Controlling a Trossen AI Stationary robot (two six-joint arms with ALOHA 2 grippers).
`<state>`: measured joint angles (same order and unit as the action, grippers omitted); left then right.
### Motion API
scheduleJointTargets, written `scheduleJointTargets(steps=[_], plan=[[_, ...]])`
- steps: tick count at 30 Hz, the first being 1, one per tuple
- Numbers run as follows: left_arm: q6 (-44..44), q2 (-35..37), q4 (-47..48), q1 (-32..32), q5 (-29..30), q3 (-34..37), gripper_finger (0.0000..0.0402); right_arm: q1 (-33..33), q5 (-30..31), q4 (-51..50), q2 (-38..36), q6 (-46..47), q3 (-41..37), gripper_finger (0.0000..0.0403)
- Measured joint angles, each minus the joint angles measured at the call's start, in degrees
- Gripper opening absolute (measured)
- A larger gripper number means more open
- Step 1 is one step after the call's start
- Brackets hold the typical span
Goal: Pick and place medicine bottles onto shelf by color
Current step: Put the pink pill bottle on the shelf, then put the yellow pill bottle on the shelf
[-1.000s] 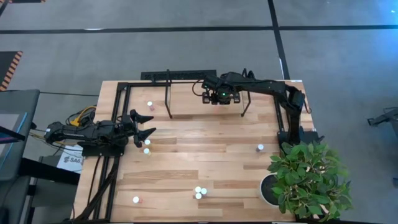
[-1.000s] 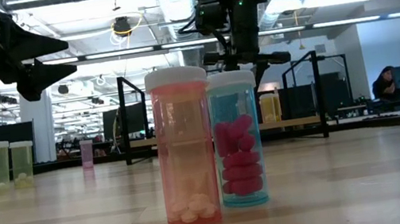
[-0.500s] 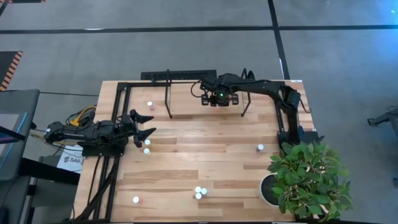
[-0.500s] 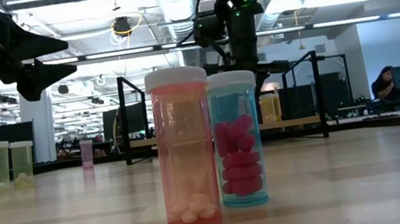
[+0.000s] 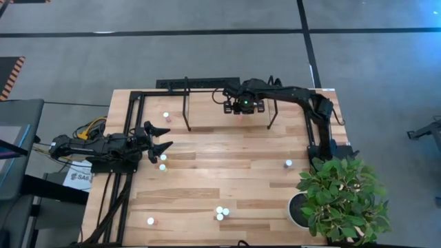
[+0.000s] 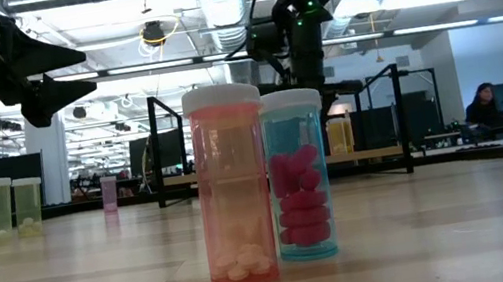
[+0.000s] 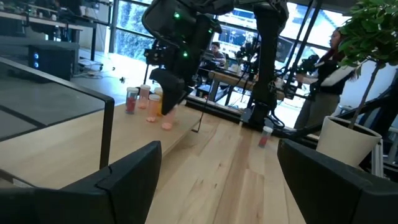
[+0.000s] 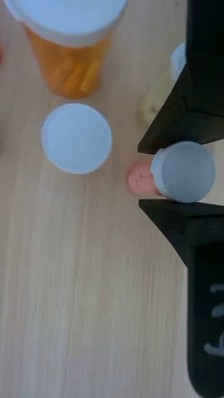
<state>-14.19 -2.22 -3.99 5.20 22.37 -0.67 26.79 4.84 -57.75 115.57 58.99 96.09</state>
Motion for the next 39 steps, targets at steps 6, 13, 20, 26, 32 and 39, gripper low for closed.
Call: scheduleJointTargets(steps=[6, 13, 20, 26, 32, 39], plan=[[0.0, 0.0, 0.0, 0.0, 0.0, 0.0, 0.0311, 0.0, 0.0, 0.1, 0.0, -0.6, 0.0, 0.0140], [0.0, 0.0, 0.0, 0.0, 0.0, 0.0, 0.0311, 0.0, 0.5, 0.7, 0.0, -0.7, 0.0, 0.0185], [0.0, 0.0, 0.0, 0.0, 0.0, 0.0, 0.0311, 0.0, 1.1, -0.8, -0.2, -0.6, 1.5, 0.0264], [0.0, 0.0, 0.0, 0.0, 0.0, 0.0, 0.0311, 0.0, 2.0, -10.6, -0.5, -3.1, 10.7, 0.0297], [0.0, 0.0, 0.0, 0.0, 0.0, 0.0, 0.0311, -0.1, 3.0, -21.0, -0.5, -4.1, 19.4, 0.0305], [0.0, 0.0, 0.0, 0.0, 0.0, 0.0, 0.0311, 0.3, -0.2, -23.9, -7.6, -9.8, 19.7, 0.0305]])
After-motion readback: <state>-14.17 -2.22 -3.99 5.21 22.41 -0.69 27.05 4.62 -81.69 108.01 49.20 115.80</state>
